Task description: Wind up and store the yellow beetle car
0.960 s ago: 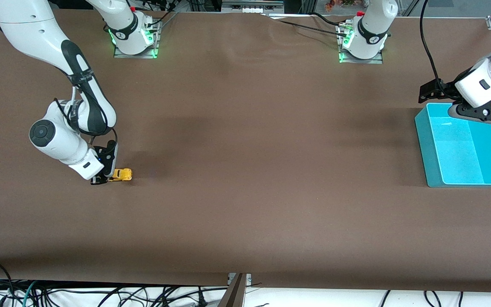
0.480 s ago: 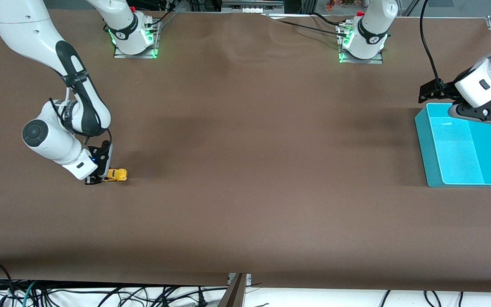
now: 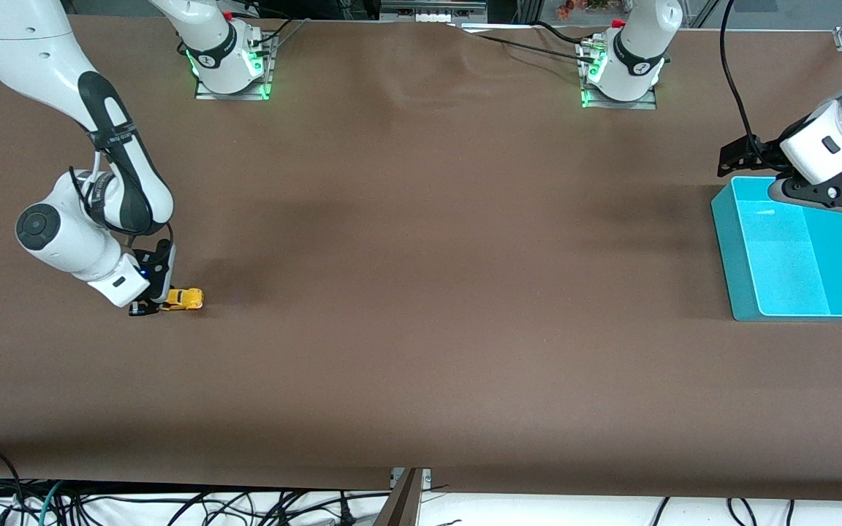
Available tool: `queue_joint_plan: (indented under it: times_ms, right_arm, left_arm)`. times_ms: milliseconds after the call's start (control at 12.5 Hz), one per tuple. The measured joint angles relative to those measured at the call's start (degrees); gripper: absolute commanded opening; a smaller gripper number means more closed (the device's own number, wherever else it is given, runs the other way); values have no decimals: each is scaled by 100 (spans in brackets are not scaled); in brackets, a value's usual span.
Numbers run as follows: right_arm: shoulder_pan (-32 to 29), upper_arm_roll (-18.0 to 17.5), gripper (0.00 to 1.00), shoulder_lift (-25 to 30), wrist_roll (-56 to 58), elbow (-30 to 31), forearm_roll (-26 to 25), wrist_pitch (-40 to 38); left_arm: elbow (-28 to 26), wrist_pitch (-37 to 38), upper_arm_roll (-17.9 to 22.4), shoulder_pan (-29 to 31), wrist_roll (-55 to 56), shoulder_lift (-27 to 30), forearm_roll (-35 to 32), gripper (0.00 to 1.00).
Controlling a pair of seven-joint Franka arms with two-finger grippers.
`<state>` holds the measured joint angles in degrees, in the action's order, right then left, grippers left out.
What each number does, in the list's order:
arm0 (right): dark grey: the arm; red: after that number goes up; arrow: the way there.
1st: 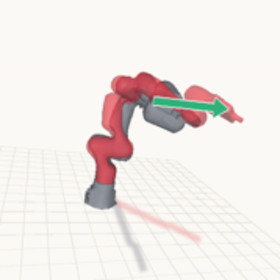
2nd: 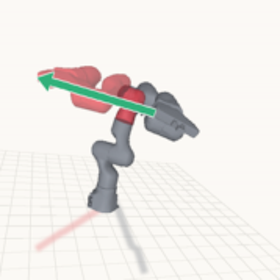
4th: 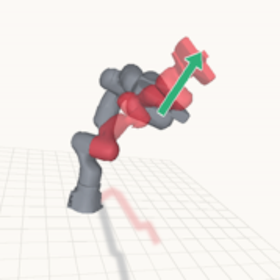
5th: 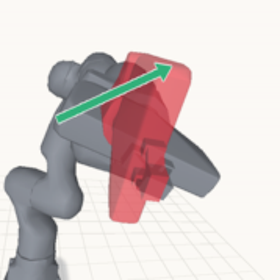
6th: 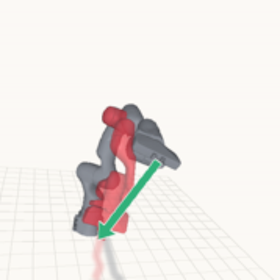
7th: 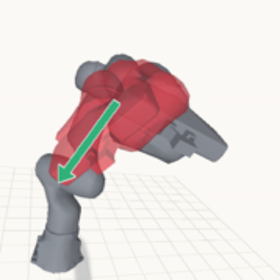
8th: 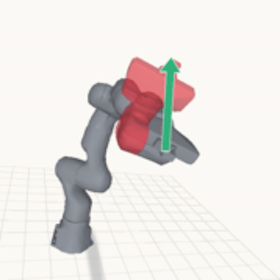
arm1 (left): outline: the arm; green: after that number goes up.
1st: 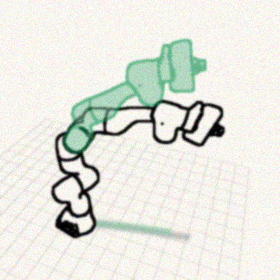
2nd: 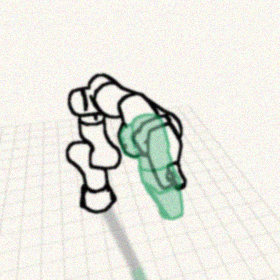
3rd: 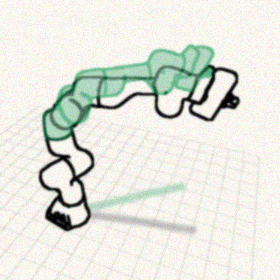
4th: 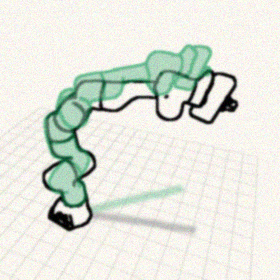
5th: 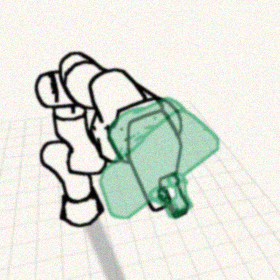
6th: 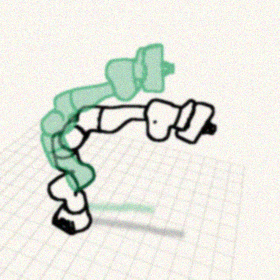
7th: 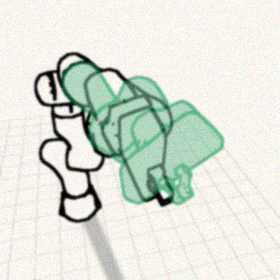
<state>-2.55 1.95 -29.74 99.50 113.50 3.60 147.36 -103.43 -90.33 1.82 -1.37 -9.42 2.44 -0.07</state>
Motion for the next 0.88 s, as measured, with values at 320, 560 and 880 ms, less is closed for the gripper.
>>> queue_joint_plan:
  times_ms: [320,560,880]
  right_arm:
    - [-176,-1,17,-6,240,-1,8,29]
    - [-294,-1,17,-12,344,-4,17,51]
    - [-420,-3,17,-23,476,-21,30,59]
  left_arm:
    - [0,0,0,0,0,0,0,100]
    - [0,0,0,0,0,0,0,100]
    - [-1,0,0,0,0,0,0,100]
